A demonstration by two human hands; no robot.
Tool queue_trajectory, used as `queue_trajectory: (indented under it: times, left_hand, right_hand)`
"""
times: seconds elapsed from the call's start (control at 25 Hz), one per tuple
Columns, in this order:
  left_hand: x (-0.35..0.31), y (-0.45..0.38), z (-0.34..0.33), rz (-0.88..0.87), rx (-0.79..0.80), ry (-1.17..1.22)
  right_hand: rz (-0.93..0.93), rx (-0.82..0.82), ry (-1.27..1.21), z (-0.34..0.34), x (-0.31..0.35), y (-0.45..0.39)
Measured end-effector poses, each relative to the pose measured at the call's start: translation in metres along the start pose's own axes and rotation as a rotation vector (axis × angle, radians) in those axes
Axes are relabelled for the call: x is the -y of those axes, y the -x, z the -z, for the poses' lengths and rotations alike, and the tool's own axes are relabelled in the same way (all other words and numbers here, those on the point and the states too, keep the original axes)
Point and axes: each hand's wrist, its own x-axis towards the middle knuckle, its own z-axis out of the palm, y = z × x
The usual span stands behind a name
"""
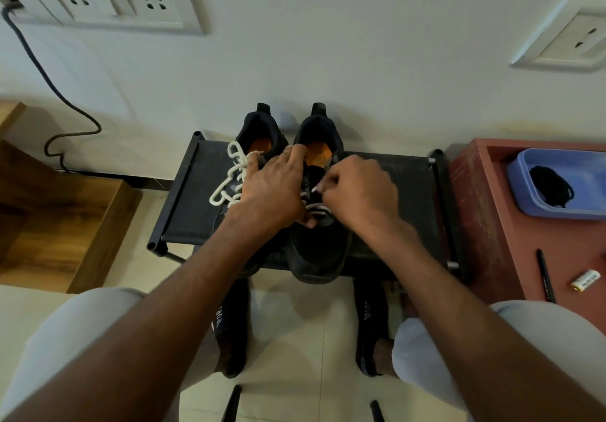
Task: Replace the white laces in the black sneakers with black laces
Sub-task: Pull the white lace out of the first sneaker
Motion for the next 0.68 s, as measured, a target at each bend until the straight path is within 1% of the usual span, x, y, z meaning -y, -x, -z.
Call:
queue_trajectory:
  times: [0.08, 0.12, 0.16, 0.24, 0.32, 0.36, 0.4, 0.44, 0.52, 0.56, 0.6, 0.64, 0.68]
  left_hand:
    - [0.000, 0.000, 0.001, 0.007, 0.013, -0.007]
    - [0.000, -0.001, 0.001, 0.008, 0.017, -0.006]
    - [0.000, -0.001, 0.002, 0.005, 0.014, -0.007]
    - [0.001, -0.001, 0.001, 0.005, 0.006, -0.008]
    - [0.002, -0.001, 0.000, -0.001, -0.001, -0.010]
    - [0.003, -0.001, -0.001, -0.003, -0.005, -0.011]
    - [0.003, -0.001, -0.001, -0.001, -0.006, -0.010]
    - [0.003, -0.001, -0.001, 0.003, -0.003, -0.008]
    - [0.002, -0.001, 0.001, 0.008, 0.012, -0.012]
    - [0.001, -0.001, 0.001, 0.008, 0.013, -0.015]
    - [0.002, -0.002, 0.001, 0.009, 0.012, -0.019]
    - [0.003, -0.002, 0.001, 0.010, 0.012, -0.021]
    - [0.004, -0.002, 0.000, 0.008, 0.011, -0.019]
  right_hand:
    - [-0.072, -0.172, -0.018, 0.014, -0.006, -0.001]
    - [-0.046, -0.221, 0.042, 0.015, -0.007, 0.000]
    - [0.017, -0.227, 0.105, 0.013, -0.006, 0.001]
    - [0.163, -0.084, 0.150, -0.001, 0.000, 0.004]
    - [0.209, 0.079, 0.170, -0.016, 0.001, 0.005]
    - [0.200, 0.101, 0.181, -0.020, -0.001, 0.003]
    - [0.178, 0.066, 0.159, -0.021, -0.003, 0.000]
    - [0.137, -0.040, 0.075, -0.017, -0.004, -0.002]
    - [-0.010, -0.348, -0.210, -0.003, -0.006, -0.006]
    - [-0.024, -0.488, -0.292, 0.003, -0.006, -0.007]
    - [0.023, -0.567, -0.273, 0.004, -0.006, -0.008]
    - [0.096, -0.565, -0.204, 0.004, -0.003, -0.008]
    - [0.176, -0.492, -0.116, 0.000, -0.001, -0.006]
